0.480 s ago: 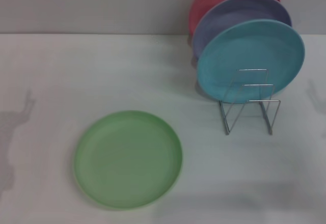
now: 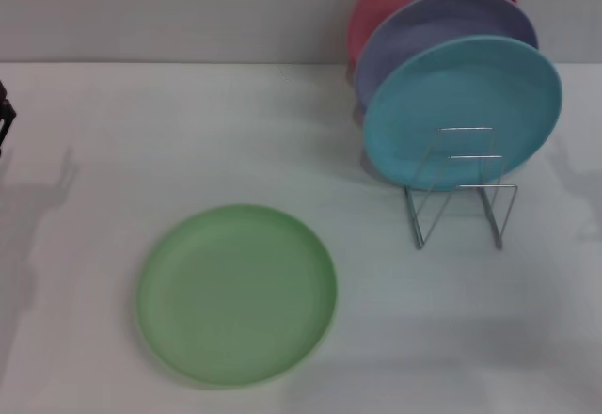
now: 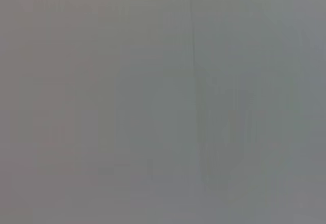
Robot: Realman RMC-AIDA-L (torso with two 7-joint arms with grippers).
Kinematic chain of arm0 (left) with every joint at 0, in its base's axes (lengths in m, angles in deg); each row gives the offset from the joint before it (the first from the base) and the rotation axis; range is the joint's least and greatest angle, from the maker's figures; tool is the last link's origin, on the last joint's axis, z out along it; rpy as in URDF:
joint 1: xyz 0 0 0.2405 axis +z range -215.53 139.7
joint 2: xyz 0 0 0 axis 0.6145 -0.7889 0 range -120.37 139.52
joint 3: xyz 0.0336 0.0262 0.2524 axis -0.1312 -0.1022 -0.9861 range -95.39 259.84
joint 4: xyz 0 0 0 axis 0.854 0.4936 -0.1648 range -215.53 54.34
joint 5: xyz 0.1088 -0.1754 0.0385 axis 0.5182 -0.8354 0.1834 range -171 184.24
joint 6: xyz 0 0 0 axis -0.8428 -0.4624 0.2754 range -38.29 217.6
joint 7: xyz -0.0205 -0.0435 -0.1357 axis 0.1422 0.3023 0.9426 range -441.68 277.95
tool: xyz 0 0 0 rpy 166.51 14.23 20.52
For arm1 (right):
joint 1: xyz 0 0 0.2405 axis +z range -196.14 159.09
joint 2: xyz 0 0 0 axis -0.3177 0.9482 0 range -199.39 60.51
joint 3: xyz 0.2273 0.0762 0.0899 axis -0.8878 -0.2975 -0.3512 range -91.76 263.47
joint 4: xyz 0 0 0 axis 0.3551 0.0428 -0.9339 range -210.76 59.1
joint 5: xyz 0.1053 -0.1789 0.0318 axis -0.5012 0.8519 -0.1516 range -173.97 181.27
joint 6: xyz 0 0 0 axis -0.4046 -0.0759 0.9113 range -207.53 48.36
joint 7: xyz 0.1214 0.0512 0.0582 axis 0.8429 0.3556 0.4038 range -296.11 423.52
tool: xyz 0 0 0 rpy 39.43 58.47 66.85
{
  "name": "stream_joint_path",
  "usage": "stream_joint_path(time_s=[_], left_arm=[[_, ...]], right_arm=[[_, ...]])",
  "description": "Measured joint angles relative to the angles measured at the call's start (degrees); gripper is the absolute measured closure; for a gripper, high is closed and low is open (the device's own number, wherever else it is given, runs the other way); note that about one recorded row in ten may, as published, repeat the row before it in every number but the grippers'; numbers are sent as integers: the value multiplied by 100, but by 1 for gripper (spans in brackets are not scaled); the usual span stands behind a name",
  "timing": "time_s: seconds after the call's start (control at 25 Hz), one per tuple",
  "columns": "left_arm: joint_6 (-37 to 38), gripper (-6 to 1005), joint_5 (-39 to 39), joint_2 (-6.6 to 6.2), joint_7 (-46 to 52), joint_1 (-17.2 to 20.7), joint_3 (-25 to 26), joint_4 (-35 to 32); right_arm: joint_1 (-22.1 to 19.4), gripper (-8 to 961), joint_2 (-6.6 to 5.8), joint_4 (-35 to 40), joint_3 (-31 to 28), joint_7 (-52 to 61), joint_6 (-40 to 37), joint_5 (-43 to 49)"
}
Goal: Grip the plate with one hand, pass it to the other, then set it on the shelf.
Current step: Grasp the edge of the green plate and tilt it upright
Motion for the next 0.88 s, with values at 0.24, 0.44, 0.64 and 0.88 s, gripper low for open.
stream_joint_path(time_s=[0.24,0.44,0.64,0.88], left_arm=[[-2782,162,579,-386,-184,707,458,2630],[-6507,163,914,-360,-234,1006,1294,4868],[-9578,164,831,-53,-706,741,1997,6178],[-12117,170,325,326,-1461,4,2826,6378]], right_arm=[[3,136,-7,-59,17,5,137,0],[-17,137,1,-87,36,10,185,0],[-24,137,0,-75,41,95,190,0],[1,136,-15,-52,41,155,210,0]])
